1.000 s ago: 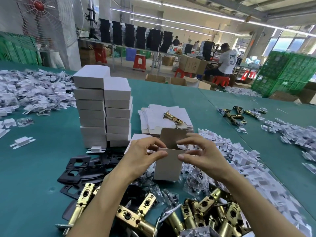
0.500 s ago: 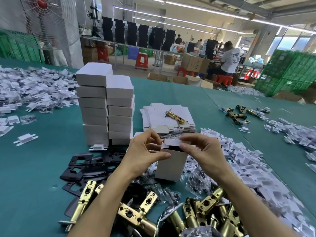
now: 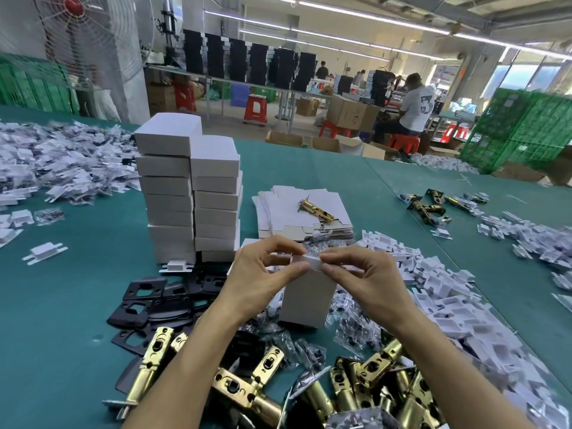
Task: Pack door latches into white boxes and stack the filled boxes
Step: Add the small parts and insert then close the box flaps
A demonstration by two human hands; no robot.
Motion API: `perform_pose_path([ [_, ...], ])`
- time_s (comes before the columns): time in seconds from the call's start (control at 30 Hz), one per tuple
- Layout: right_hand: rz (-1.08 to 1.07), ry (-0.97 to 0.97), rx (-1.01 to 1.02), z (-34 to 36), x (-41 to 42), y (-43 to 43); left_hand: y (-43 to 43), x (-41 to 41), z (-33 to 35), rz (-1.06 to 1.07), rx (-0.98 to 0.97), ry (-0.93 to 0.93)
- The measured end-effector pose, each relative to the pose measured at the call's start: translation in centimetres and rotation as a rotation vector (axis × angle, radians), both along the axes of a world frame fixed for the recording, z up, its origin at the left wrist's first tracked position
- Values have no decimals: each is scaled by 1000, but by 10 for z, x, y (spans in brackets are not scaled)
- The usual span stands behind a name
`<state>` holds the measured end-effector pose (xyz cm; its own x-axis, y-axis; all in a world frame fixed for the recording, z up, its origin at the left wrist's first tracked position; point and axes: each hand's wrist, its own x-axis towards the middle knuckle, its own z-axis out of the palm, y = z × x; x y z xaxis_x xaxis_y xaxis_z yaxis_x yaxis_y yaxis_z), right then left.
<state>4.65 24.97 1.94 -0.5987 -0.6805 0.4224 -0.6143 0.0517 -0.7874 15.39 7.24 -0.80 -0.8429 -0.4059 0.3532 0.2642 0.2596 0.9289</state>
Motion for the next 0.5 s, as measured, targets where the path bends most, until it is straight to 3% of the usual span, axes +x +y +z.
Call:
perform_pose_path([
  [0.5,41,76,52,-3,-4,5,0,-4,-4,61,-44,3],
])
